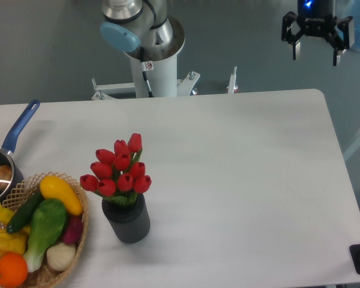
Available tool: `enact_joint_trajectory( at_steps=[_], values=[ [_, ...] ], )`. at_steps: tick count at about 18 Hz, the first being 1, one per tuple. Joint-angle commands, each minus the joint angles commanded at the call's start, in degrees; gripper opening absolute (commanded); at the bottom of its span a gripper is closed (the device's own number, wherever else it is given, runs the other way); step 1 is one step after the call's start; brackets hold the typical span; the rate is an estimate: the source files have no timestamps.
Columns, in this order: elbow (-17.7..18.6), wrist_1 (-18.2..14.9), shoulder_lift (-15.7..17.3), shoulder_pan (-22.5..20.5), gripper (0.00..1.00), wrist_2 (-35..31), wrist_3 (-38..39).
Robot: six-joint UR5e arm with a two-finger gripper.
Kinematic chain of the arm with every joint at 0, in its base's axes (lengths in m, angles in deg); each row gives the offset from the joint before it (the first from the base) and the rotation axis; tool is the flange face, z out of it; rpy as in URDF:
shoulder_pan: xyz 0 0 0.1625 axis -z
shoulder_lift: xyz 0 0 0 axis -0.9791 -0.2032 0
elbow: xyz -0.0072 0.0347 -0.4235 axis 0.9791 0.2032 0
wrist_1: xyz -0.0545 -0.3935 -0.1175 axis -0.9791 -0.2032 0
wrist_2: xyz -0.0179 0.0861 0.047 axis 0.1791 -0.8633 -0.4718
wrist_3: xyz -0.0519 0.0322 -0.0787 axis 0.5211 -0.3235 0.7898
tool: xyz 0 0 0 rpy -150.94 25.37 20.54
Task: Pick up the flowers from the vase
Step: 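Move the open gripper from its raised start toward the red tulips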
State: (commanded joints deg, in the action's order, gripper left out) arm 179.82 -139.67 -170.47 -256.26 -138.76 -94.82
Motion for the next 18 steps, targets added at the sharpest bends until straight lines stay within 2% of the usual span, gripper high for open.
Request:
enact_joint_trajectory(
  at_steps=[8,18],
  values=[
    [2.5,0.3,-0.1,2.1,1.0,1.4,0.2],
    [4.6,0.2,-0.5,2.2,1.0,2.3,0.2]
  ],
)
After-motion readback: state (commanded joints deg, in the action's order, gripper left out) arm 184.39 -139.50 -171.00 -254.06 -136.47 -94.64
